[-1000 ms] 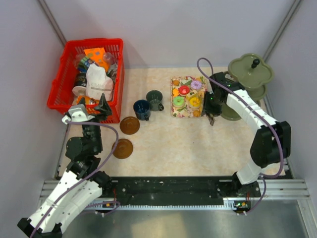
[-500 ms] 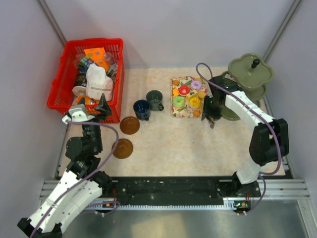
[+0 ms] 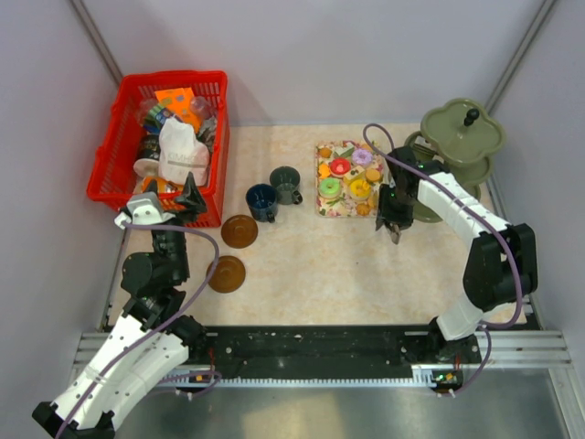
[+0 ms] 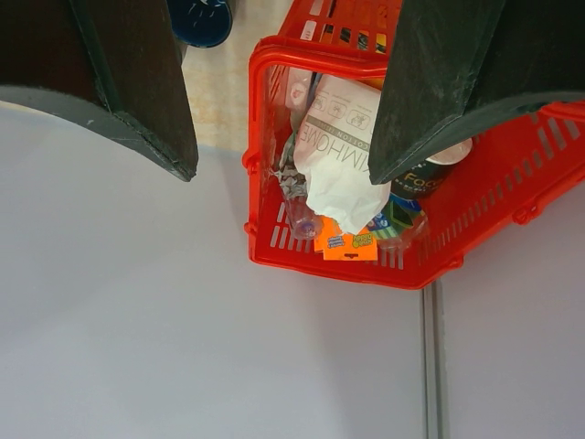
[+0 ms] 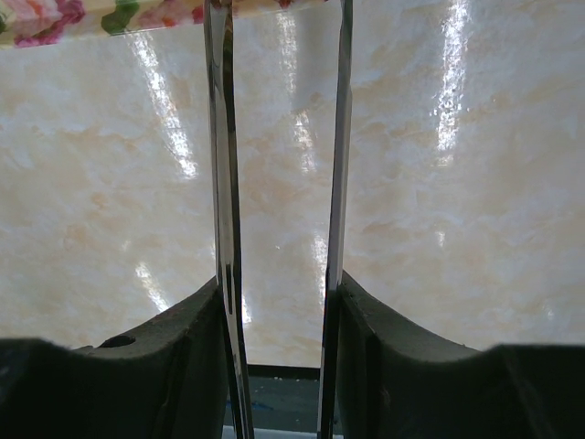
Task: Serve the afternoon tea
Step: Pick up the desert from the tray.
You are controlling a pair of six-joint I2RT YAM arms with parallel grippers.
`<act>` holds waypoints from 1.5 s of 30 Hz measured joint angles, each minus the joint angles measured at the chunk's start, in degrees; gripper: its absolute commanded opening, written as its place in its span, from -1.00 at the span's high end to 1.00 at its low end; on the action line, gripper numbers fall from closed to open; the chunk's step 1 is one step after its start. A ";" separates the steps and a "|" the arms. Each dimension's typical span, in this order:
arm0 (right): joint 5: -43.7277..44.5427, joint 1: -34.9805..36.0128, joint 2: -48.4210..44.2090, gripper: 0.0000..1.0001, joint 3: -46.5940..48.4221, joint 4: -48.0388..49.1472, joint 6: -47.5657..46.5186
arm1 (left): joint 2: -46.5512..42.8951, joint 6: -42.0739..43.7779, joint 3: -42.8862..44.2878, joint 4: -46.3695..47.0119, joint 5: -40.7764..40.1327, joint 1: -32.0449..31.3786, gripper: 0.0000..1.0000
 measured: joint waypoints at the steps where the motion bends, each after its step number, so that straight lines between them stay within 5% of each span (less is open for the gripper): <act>1: 0.00 0.00 0.00 0.16 0.00 -0.04 0.02 | 0.00 0.00 0.00 0.00 0.02 0.00 -0.61; 45: 2.40 1.99 4.74 0.04 3.58 -1.46 -0.63 | -0.04 0.02 0.00 0.00 0.00 0.00 -0.61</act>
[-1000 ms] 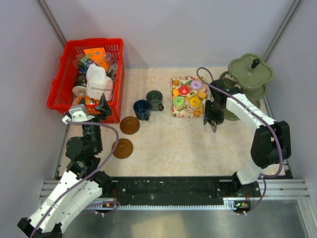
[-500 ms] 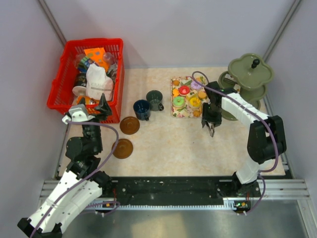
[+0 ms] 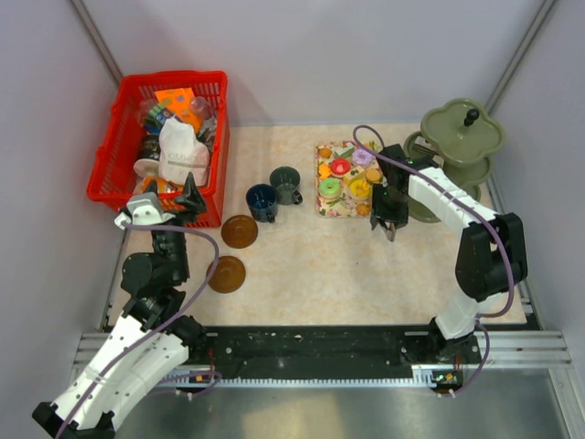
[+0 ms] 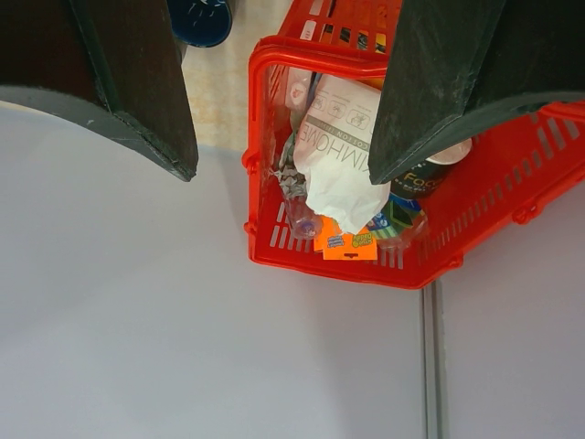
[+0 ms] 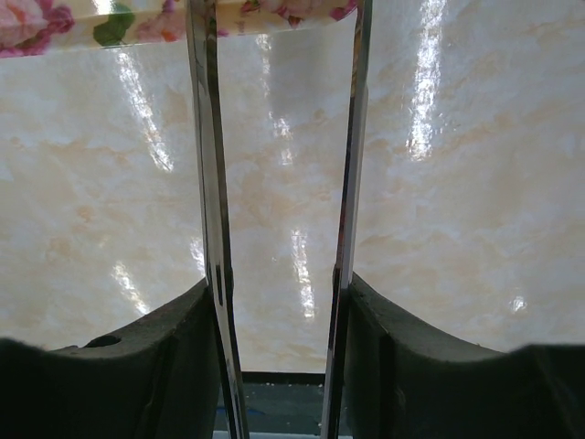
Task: Serve the afternoon tea
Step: Pick up the desert from the tray.
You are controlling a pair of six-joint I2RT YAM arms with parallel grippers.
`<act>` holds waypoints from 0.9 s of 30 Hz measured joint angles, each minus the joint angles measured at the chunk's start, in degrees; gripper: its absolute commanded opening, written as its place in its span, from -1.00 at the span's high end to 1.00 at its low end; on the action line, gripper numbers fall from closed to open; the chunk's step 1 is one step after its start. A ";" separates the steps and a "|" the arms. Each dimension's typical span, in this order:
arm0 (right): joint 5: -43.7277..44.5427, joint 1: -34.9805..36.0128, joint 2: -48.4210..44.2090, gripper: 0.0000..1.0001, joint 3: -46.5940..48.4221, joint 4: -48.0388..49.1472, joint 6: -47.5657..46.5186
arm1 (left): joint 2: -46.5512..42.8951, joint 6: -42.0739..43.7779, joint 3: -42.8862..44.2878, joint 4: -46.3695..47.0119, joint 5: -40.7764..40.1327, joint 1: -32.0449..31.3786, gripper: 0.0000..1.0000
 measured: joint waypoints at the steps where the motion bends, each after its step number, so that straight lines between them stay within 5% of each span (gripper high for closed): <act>1: 0.11 0.00 0.00 0.05 0.02 -0.04 -0.02 | 0.00 0.02 0.00 0.00 0.00 0.00 -0.61; 27: 3.74 0.02 4.09 0.00 3.63 -4.35 -1.22 | -0.02 0.02 -0.02 0.00 0.00 0.00 -0.61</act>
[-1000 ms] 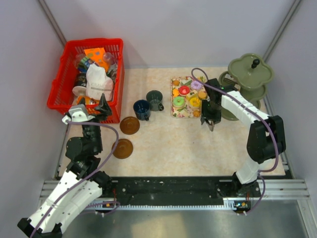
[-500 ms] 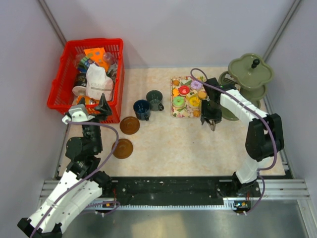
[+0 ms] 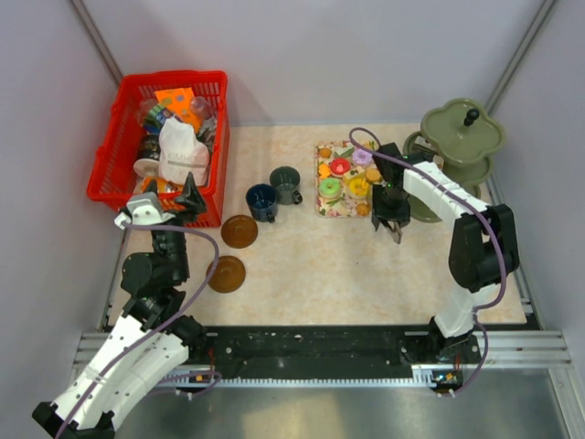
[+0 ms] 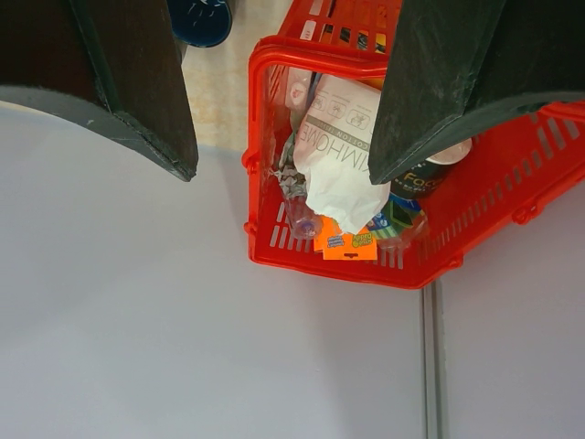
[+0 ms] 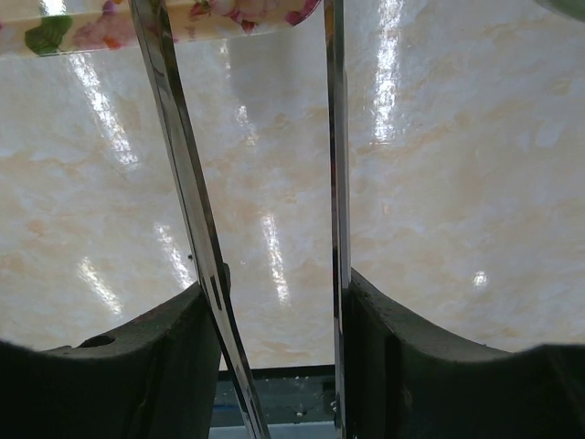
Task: Serve the afternoon tea
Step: Pick up the desert from the tray.
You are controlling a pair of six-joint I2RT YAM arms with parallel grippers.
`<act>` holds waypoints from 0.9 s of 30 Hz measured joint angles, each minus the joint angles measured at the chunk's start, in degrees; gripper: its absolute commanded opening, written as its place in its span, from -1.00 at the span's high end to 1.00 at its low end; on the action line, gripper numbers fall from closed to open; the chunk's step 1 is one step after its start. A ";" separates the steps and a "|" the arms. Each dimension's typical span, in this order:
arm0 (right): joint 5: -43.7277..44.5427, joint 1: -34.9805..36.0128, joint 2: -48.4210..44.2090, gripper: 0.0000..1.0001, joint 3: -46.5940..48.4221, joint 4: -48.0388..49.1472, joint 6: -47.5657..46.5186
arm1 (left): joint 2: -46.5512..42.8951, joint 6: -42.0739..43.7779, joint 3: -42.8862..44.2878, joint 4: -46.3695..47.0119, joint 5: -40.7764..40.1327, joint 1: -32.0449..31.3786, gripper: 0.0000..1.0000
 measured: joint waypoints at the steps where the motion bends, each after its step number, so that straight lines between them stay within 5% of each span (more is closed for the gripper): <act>1: 0.17 0.00 0.13 0.01 0.15 -0.15 -0.20 | 0.00 0.00 0.00 0.00 0.00 0.00 -0.61; 27: 3.41 1.14 4.59 0.02 3.54 -5.05 -2.84 | -0.46 0.39 -0.28 0.42 -0.02 0.00 -0.61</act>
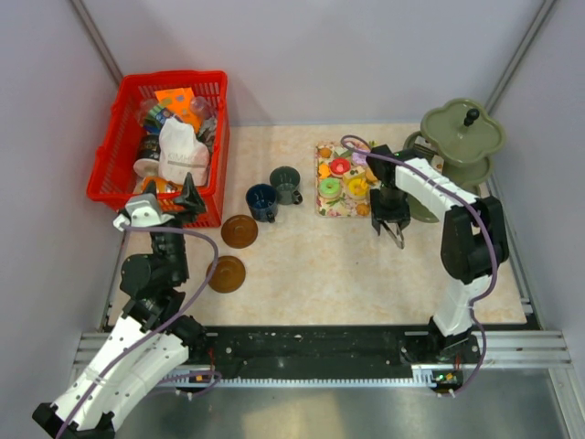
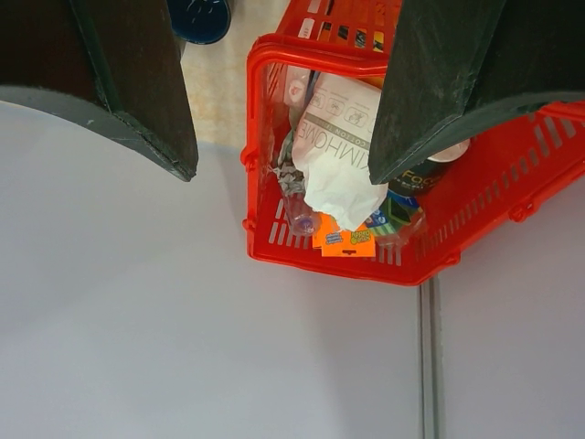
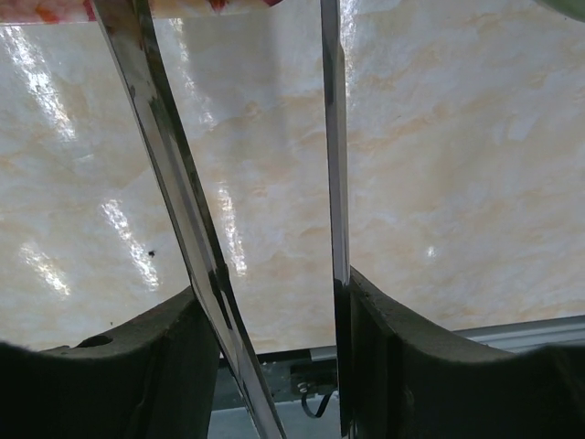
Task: Serve the afternoon tea
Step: Pick up the desert from the tray.
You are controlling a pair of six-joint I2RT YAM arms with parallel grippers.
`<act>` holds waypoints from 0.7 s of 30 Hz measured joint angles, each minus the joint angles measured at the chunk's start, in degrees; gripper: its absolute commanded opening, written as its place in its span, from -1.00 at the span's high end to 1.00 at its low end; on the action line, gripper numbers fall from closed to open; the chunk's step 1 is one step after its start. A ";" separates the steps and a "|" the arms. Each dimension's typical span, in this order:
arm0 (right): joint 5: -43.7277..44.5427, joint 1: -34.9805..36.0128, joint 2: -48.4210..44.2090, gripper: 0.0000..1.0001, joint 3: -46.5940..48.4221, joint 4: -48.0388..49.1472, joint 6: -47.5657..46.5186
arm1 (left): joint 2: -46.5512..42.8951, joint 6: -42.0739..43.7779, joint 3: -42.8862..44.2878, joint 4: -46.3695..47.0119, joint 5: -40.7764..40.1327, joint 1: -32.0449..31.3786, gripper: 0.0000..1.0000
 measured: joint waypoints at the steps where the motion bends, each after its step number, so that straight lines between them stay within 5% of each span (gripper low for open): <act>1: 0.09 -0.02 0.13 0.03 0.00 -0.11 -0.24 | -0.04 0.00 0.00 0.04 0.00 0.00 -0.61; 21: 1.73 0.31 -2.45 0.20 9.64 -5.40 -1.60 | -0.13 0.04 -0.02 0.76 -0.02 0.00 -0.61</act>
